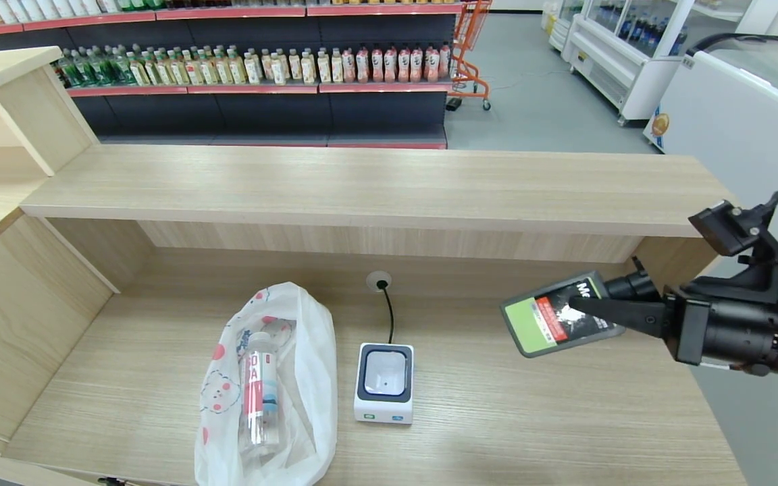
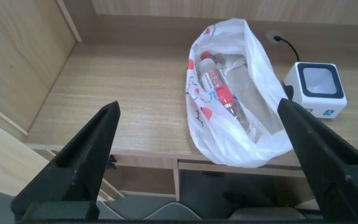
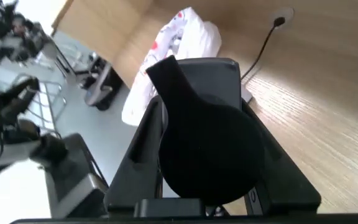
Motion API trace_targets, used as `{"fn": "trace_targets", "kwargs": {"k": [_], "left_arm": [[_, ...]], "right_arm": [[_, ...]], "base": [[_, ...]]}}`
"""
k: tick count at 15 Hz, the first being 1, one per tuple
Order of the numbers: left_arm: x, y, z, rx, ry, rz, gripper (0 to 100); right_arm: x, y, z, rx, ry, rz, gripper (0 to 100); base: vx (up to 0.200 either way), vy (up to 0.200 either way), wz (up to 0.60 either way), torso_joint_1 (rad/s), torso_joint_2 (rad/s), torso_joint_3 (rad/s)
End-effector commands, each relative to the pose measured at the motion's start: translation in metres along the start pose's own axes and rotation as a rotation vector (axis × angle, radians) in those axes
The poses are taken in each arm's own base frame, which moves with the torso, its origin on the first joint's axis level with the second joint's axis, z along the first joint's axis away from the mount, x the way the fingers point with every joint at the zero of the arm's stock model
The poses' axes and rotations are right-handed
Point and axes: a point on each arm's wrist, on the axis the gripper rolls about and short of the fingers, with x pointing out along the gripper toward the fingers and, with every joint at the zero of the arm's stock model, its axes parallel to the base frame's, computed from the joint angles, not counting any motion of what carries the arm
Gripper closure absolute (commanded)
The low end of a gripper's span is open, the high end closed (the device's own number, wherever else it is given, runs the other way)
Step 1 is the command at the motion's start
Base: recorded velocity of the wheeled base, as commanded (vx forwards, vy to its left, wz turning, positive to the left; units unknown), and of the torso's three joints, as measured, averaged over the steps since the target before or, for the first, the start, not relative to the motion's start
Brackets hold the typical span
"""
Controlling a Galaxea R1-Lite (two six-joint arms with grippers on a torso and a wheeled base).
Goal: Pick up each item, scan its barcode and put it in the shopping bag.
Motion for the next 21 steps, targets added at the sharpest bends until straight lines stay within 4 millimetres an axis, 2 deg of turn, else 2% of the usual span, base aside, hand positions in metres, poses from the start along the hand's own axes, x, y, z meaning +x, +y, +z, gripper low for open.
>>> {"fn": "trace_targets", "kwargs": {"k": [1, 6, 12, 17, 21], "left_arm": [[0.0, 0.0, 0.0, 0.0, -0.001, 0.0, 0], [0.0, 0.0, 0.0, 0.0, 0.001, 0.0, 0], [0.0, 0.0, 0.0, -0.003, 0.001, 0.0, 0], [0.0, 0.0, 0.0, -0.006, 0.001, 0.0, 0], [0.0, 0.0, 0.0, -0.006, 0.001, 0.0, 0]], "right_arm": [[0.025, -0.019, -0.019, 0.132, 0.038, -0.022, 100], [0.042, -0.009, -0.029, 0.166, 0.083, 0.032, 100], [0.052, -0.002, -0.036, 0.163, 0.11, 0.041, 100], [0.061, 0.001, -0.038, 0.155, 0.121, 0.04, 100], [0.074, -0.01, -0.044, 0.119, 0.136, -0.017, 100]], "base": [[0.0, 0.0, 0.0, 0.0, 0.0, 0.0], [0.0, 0.0, 0.0, 0.0, 0.0, 0.0], [0.0, 0.0, 0.0, 0.0, 0.0, 0.0], [0.0, 0.2, 0.0, 0.002, 0.0, 0.002], [0.0, 0.2, 0.0, -0.005, 0.0, 0.0]]}}
